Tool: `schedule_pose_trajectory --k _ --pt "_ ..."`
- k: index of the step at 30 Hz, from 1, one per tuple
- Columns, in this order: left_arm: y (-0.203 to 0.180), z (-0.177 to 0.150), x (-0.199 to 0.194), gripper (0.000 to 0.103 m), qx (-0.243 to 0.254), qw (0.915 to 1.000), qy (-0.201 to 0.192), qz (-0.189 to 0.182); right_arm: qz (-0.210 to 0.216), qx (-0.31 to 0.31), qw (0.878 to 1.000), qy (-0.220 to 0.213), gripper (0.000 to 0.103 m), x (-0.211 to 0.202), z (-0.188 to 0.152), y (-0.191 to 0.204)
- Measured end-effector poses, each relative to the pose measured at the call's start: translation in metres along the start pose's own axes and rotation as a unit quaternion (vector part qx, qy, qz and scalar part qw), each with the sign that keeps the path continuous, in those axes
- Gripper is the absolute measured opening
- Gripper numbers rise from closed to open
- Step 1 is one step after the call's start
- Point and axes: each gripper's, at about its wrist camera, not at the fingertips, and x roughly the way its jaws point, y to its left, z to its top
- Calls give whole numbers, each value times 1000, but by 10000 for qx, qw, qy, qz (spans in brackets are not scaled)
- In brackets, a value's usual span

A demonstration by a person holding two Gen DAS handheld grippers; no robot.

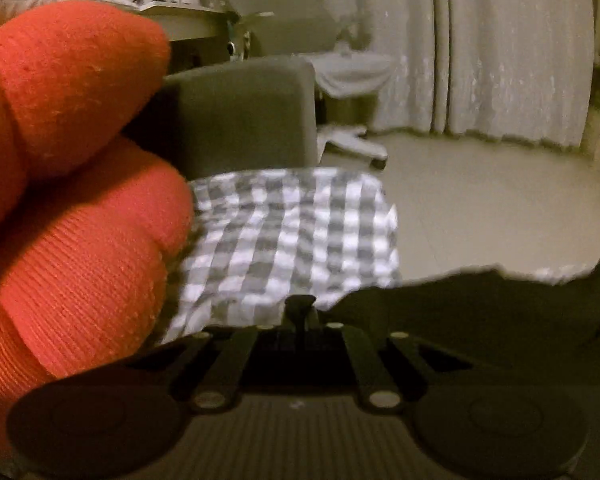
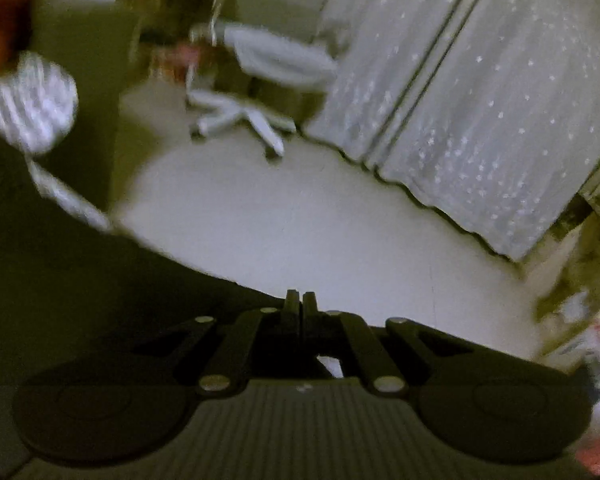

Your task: Fold clothes

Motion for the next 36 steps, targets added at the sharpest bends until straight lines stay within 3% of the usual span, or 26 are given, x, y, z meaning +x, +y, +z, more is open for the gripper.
schedule_pose_trajectory --k 2,5,7,8,12,17,19,20,21,23,25,26,27,31,34,36 --pt "7 -1 -3 8 -229 9997 -29 -6 -106 -30 9996 276 0 17 -9 7" --pt "30 5 -22 20 -780 9968 -180 -22 -685 77 9973 242 0 16 -12 6" --pt "44 7 -42 20 -905 9954 -287 82 -1143 454 9922 202 8 11 -10 -10" --pt "49 7 -53 20 -869 9956 -314 132 -1054 792 9910 210 13 4 -12 -21" --pt "67 -5 -78 20 -1008 9946 -130 202 -599 1909 9796 197 13 -27 -20 -56" --pt "65 -27 -91 20 -1249 9917 271 112 164 1858 9824 124 13 -66 -29 -41" --pt "56 -40 -92 19 -1212 9916 434 120 673 1955 9774 436 13 -65 -37 -33" --pt "51 -48 -91 20 -1185 9913 561 144 864 2005 9742 572 6 -65 -41 -29" --pt "46 -56 -89 20 -1158 9907 689 167 733 2071 9737 609 0 -64 -50 -30" --pt "42 -62 -98 20 -1047 9918 644 338 351 2297 9699 727 1 -69 -59 -36" --pt "42 -61 -109 15 -980 9913 657 591 -469 2314 9690 728 8 -85 -61 -47" --pt "43 -59 -116 13 -922 9909 638 738 -878 2316 9661 727 20 -92 -62 -53" --pt "45 -58 -122 13 -928 9906 602 802 -1187 2366 9616 720 19 -100 -63 -59" --pt "54 -61 -149 14 -1220 9891 488 665 -415 3285 9420 548 19 -138 -69 -75" --pt "47 -71 -166 14 -1197 9906 457 475 2 3031 9512 585 20 -153 -63 -45" --pt "43 -80 -171 14 -1240 9903 514 365 556 2610 9614 677 19 -149 -61 -19"
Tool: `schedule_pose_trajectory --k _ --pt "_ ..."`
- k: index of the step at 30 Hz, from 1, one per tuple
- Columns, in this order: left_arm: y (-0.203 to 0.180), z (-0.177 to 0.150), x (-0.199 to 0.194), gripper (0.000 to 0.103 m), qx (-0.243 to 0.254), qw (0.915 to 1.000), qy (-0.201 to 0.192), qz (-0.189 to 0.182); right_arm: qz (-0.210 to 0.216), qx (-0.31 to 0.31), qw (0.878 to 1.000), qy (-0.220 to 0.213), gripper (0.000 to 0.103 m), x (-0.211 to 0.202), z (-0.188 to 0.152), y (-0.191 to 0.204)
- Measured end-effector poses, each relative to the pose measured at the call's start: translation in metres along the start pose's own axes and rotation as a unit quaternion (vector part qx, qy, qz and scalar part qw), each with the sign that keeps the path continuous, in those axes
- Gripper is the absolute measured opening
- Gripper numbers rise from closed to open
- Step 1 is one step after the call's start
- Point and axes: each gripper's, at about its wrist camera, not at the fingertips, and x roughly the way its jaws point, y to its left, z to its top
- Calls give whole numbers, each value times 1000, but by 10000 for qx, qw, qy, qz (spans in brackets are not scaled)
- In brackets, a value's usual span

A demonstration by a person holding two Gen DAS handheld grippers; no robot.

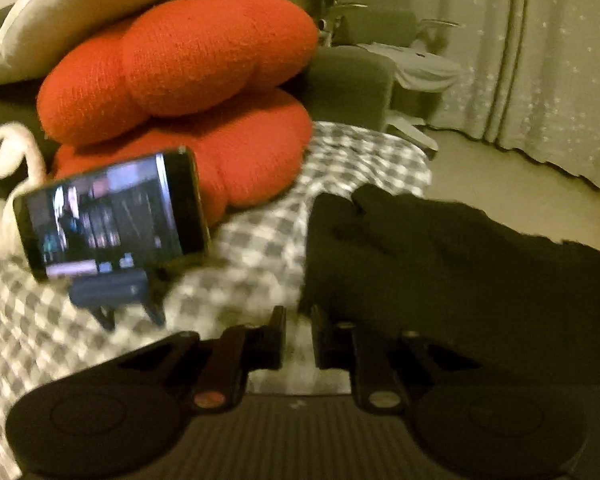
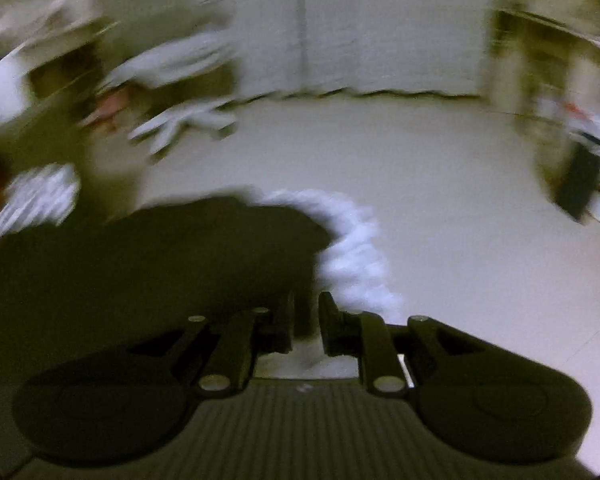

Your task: Fold clothes

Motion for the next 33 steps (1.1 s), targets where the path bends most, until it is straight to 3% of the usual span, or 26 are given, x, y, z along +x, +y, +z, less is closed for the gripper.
schedule_pose_trajectory --k 3,6,10,11,12,14,15,18,22,24,25,29,33 --pt "0 -17 -1 14 -79 9997 156 -153 331 -417 9979 375 19 19 -15 22" --pt "2 -26 -2 14 -117 9994 200 -270 354 -206 9986 326 12 25 -20 9" --pt "6 -32 -4 14 -77 9992 162 -351 -203 353 9989 220 9 27 -17 -20" --pt "7 -32 -4 14 -104 9990 164 -413 -284 493 9982 191 12 27 -17 -28" --pt "8 -31 -4 14 -139 9986 169 -482 -306 656 9972 163 21 26 -17 -36" --pt "8 -28 -3 14 -307 9974 165 -638 277 1224 9920 119 27 23 -16 -48" --pt "7 -28 -3 14 -322 9972 158 -663 552 1493 9872 102 40 22 -16 -53" --pt "2 -27 -1 14 -337 9968 138 -718 827 1805 9799 200 48 23 -15 -45" --pt "0 -26 2 14 -365 9964 141 -755 332 1438 9890 73 40 33 -8 -18" --pt "1 -26 3 14 -365 9965 155 -734 37 1266 9919 39 10 42 -6 -9" --pt "1 -26 3 14 -365 9966 162 -723 -73 1198 9928 -14 6 45 -5 -9" --pt "5 -27 5 14 -312 9971 161 -680 -243 1120 9926 -409 2 46 1 -11" --pt "11 -26 9 14 -377 9968 200 -679 -459 653 9957 -469 2 65 -1 -4"
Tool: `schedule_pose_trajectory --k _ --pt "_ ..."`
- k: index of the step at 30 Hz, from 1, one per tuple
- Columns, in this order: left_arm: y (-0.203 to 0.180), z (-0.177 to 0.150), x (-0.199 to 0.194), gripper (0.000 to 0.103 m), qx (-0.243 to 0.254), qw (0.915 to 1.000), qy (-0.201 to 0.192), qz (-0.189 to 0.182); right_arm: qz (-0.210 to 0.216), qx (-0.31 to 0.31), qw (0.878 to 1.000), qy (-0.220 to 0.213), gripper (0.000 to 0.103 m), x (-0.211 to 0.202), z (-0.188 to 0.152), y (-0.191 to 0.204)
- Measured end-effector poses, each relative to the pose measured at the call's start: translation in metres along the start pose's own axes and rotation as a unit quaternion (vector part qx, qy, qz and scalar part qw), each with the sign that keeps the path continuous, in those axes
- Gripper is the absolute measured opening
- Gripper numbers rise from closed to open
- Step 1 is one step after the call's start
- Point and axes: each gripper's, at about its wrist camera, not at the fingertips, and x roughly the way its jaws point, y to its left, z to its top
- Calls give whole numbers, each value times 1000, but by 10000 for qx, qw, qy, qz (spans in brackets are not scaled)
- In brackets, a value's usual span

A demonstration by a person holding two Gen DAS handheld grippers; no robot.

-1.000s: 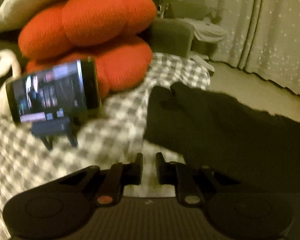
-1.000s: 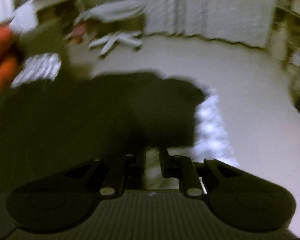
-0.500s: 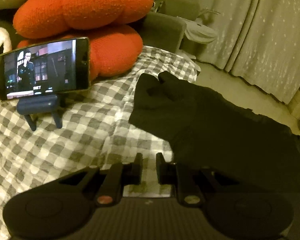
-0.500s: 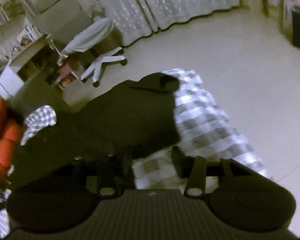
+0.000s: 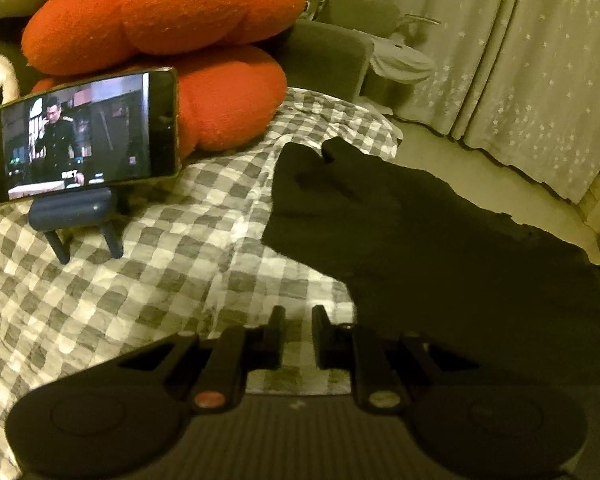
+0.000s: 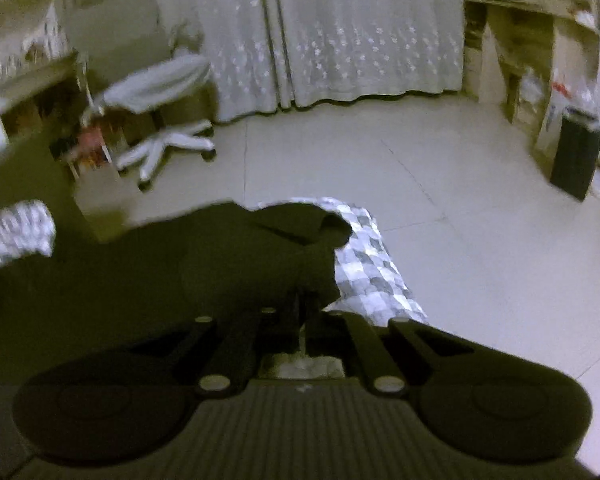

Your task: Fold clothes

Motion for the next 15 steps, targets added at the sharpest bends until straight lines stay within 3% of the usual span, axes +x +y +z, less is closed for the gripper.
schedule_pose_trajectory --k 6,9,10,12,15 --pt "2 0 -3 14 -7 10000 -27 26 -37 -169 9998 -77 3 8 -8 1" --pt "-1 0 -7 14 11 10000 -64 -2 117 -82 9999 64 15 2 -8 1" --pt "-3 0 -8 14 27 10000 -79 -28 216 -24 9997 147 18 -4 -6 2" --pt "-8 1 -10 15 34 9999 -100 -53 641 142 9975 262 35 -17 -5 -2" --pt "-18 -2 -9 15 129 9998 -63 -97 1239 185 9908 521 40 -28 -7 -1"
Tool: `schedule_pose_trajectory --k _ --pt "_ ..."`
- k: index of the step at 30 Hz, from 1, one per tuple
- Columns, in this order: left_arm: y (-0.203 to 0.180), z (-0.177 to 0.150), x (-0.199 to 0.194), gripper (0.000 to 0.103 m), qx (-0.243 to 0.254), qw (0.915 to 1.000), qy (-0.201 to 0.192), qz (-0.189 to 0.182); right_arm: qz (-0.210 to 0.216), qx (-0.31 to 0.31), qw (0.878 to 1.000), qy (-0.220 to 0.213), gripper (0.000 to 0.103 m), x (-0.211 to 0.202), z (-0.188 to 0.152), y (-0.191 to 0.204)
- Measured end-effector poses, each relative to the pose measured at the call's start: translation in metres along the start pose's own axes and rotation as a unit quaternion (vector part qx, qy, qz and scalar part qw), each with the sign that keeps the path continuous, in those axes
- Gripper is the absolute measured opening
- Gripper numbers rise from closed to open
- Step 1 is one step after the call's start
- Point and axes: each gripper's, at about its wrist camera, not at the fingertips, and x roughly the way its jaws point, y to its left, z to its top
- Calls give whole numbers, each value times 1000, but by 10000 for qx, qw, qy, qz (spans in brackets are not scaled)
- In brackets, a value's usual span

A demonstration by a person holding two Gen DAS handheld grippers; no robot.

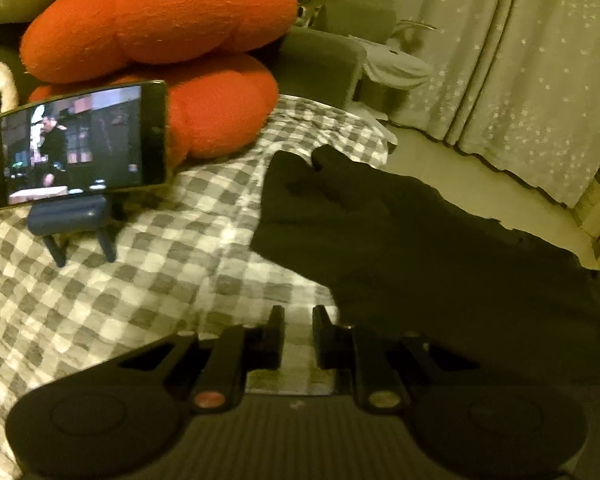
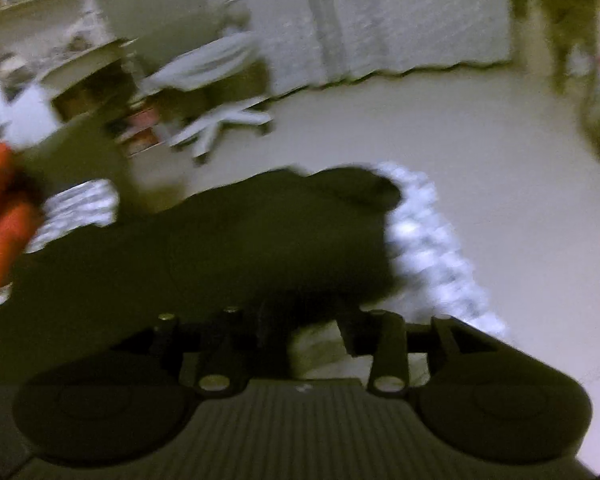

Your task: Fold clothes

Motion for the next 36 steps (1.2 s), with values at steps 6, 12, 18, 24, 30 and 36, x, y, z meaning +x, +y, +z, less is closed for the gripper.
schedule_pose_trajectory --k 6,12,18,24,30,36 --pt "-12 -6 2 21 178 9998 60 32 -190 -1097 9936 165 12 10 -19 33" --pt "-11 -8 2 24 205 9997 82 87 -336 -1218 9918 179 2 11 -18 35" --pt "-10 -9 4 24 216 9996 124 153 -511 -1519 9870 98 2 10 -22 38" --pt "-9 -9 5 24 241 9994 143 193 -724 -1882 9795 7 2 13 -28 42" --pt "-7 -8 5 25 177 9995 171 207 -769 -1529 9852 37 4 6 -20 39" --pt "-9 -8 6 28 203 9994 175 217 -628 -1599 9848 -244 5 -12 -19 56"
